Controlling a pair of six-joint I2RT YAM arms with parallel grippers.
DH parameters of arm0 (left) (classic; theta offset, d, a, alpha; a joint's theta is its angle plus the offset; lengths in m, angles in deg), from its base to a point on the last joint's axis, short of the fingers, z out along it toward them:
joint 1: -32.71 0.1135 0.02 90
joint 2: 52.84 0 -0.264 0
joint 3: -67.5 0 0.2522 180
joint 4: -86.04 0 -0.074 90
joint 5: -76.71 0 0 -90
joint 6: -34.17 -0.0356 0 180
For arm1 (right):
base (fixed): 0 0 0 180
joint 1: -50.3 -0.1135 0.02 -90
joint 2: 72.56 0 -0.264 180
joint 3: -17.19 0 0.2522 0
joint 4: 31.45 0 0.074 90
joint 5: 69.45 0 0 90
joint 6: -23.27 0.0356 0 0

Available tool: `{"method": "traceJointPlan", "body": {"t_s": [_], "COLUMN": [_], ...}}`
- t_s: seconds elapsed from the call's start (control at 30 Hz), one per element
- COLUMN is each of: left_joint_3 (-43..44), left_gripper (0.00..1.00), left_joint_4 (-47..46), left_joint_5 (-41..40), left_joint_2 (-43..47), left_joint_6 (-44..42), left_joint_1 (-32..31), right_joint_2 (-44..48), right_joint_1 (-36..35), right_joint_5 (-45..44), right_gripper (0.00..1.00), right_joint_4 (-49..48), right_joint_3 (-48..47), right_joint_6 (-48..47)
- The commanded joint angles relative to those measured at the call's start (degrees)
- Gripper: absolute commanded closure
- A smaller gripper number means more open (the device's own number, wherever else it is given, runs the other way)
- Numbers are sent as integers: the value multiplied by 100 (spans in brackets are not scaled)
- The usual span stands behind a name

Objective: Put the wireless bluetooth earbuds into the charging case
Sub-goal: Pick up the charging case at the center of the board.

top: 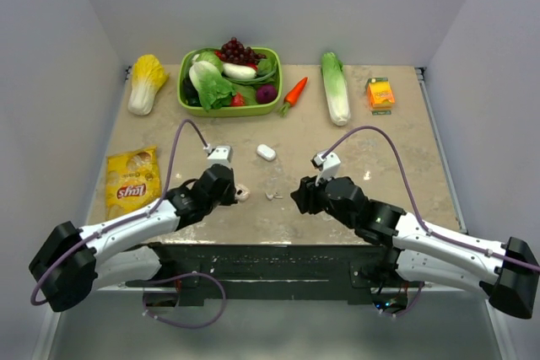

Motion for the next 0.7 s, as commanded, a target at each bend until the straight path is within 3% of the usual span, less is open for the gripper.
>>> {"method": "traceJointPlan", "body": {"t_s": [0.0, 0.3, 0.67], "left_joint_3": [-524, -832, -859], "left_gripper": [100, 100, 100], "left_joint_4": [-224, -848, -1324], "left_joint_5": [21, 74, -128], "left_joint_2": [417, -232, -707], "left_joint_6": [275, 698, 883], "left_joint_1": [-141, -572, -634], "right_joint_2": [73, 21, 73], "right_joint_1": [10, 10, 10], "right_joint_5": [7, 16, -46], "right_gripper": [51, 51, 51], "right_joint_4": [-110, -66, 13], "right_joint_3": [3, -68, -42], "right_joint_6": [-66, -40, -4]}}
